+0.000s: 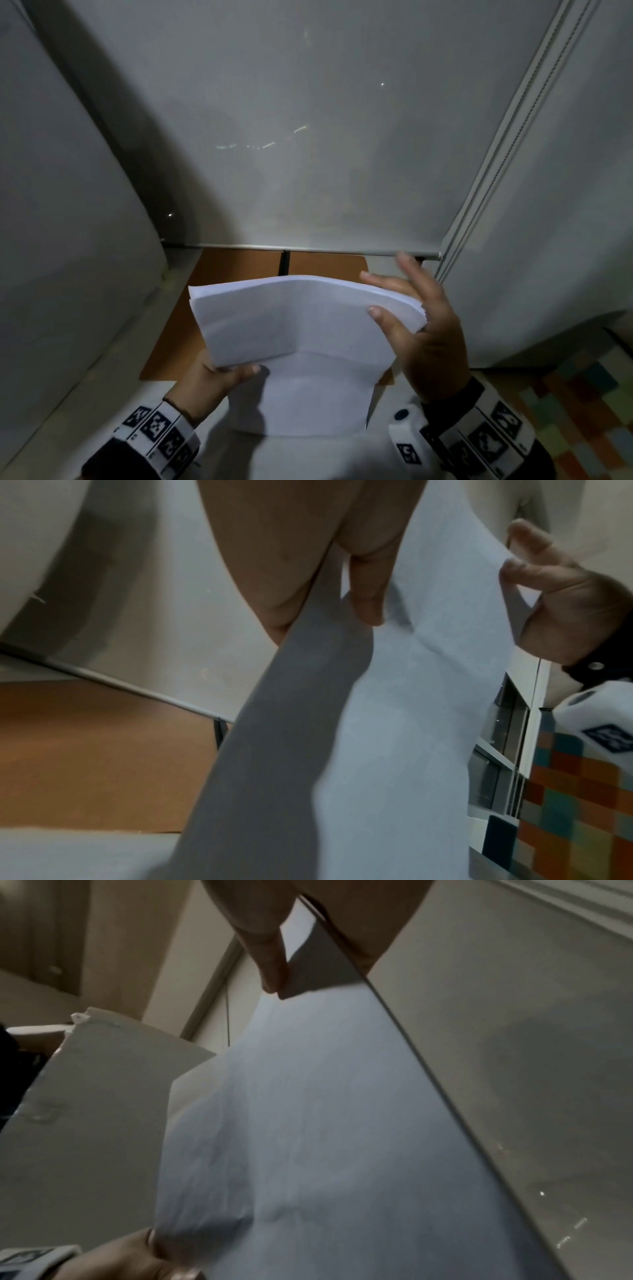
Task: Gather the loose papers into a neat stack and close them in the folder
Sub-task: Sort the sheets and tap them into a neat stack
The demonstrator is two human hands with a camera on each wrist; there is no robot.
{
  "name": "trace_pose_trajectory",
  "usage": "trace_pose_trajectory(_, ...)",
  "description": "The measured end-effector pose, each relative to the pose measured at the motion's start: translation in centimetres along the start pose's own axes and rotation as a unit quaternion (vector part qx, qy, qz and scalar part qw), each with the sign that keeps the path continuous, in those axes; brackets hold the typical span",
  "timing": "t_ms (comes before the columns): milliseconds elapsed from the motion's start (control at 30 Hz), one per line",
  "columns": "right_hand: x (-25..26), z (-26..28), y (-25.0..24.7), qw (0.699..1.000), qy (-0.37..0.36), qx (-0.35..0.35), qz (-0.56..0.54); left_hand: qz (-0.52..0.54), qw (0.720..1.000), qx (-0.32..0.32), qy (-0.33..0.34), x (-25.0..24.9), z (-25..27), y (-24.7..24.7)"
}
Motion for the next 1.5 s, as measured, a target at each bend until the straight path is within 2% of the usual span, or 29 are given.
trace_pose_trajectory(67,0.4,-0.3,0.2,0.997,-0.043,0.012,0.057,-0.001,1.000,-0.007,0.007,0.1,0.0,-0.2)
trace_pose_trajectory(133,0.5,-0.4,0.1,0.996,-0.054,0.003,0.065,-0.008,1.000,-0.016,0.014,0.2,0.0,-0.3)
trace_pose_trajectory(367,1.3,-0.8,-0.2,1.000,-0.017,-0.009,-0.001,-0.009,1.000,0.011,0.015,-0.2,0.4,0.1)
trace_pose_trajectory(500,-0.9,0.9,0.3,0.977,0.149,-0.017,-0.151,0.004,1.000,-0.002,0.026,-0.5,0.4,0.1)
trace_pose_trajectory(600,-5.0,4.1,2.1,0.940,0.301,0.043,-0.155,0.018,0.999,-0.011,0.039,-0.4,0.3,0.2)
trace_pose_trajectory(666,-7.2,6.1,3.4,0.917,0.365,0.078,-0.143,0.016,0.999,-0.008,0.044,-0.5,0.2,0.3)
trace_pose_trajectory(766,-8.4,7.3,4.2,0.892,0.424,0.037,-0.152,0.008,0.999,0.003,0.040,-0.4,0.0,0.3)
trace_pose_trajectory(866,-8.3,7.5,4.1,0.888,0.432,0.004,-0.156,-0.013,0.999,0.023,0.026,0.1,0.0,0.2)
trace_pose_trajectory(933,-8.2,7.7,4.1,0.888,0.430,-0.002,-0.164,-0.057,0.998,0.011,0.016,0.7,0.0,0.0)
trace_pose_trajectory(1066,-7.9,8.2,4.6,0.888,0.430,0.006,-0.164,-0.189,0.978,-0.080,0.032,1.4,-0.1,0.3)
trace_pose_trajectory(1133,-7.9,8.4,4.8,0.892,0.427,-0.002,-0.150,-0.223,0.965,-0.129,0.042,1.5,0.0,0.5)
trace_pose_trajectory(1200,-7.9,8.6,4.9,0.898,0.418,-0.017,-0.136,-0.234,0.959,-0.150,0.046,1.4,0.3,1.1)
trace_pose_trajectory(1500,-7.8,9.9,5.4,0.912,0.388,-0.014,-0.135,-0.161,0.983,-0.090,-0.003,2.5,0.7,1.2)
Point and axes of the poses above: each hand's wrist, its own z-axis away from the middle knuckle, its own y-axis out of the palm, x = y × z, the point moved 2 cm from there along -z, towards the middle knuckle, and after that the axes turned 6 degrees about -y, right-handed, at the moved point
